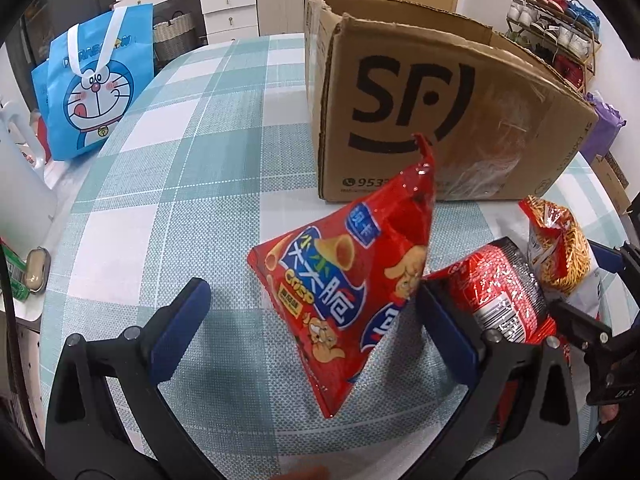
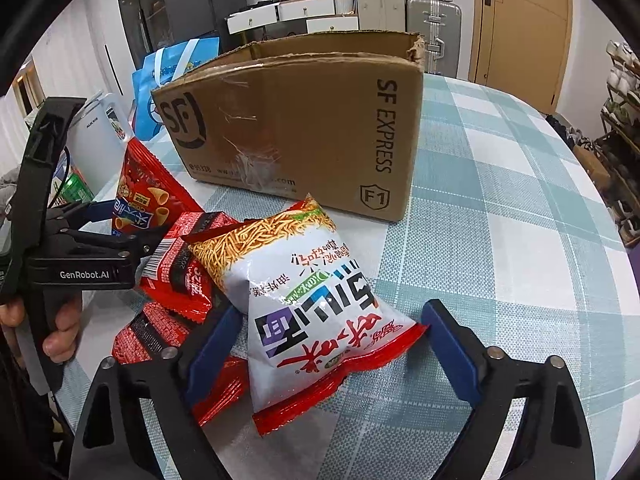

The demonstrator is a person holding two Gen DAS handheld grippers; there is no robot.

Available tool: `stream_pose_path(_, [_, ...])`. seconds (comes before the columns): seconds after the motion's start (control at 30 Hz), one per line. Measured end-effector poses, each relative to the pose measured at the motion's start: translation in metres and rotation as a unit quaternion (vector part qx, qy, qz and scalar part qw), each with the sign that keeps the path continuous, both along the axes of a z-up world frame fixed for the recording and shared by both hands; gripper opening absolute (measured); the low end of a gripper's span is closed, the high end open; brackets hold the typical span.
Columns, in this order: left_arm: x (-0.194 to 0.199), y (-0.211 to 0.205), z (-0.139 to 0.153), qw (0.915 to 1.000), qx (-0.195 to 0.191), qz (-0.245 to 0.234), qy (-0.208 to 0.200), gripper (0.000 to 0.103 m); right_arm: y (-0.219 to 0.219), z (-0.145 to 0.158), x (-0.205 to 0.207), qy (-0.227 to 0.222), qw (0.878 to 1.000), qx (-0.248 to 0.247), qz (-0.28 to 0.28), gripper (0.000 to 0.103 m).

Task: Organize snacks
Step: 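Grasp the white noodle snack bag with right tool while left tool approaches the red triangular bag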

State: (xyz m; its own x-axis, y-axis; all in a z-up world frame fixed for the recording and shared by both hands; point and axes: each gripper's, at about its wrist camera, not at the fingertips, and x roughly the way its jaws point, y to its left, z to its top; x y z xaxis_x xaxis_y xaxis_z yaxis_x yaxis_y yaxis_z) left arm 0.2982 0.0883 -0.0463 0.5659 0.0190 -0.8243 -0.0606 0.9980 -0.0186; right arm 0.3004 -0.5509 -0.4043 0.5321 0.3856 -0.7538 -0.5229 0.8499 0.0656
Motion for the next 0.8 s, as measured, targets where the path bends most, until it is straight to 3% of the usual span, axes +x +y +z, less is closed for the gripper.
stream_pose_path(0.43, [0.0001,-0.0005,0.0000,1.0000,0.000,0.000,0.000,0.103,0.0027,0.0033,-0.0070,-0.012,1.000,0.002,0.017,0.079])
stream_pose_path(0.8, [-0.0074,0.0001,0.0037,0.9989,-0.030,-0.034,-0.014,0.098,0.0002,0.0023,-0.0047,-0.003,1.000,0.008,0.018,0.079])
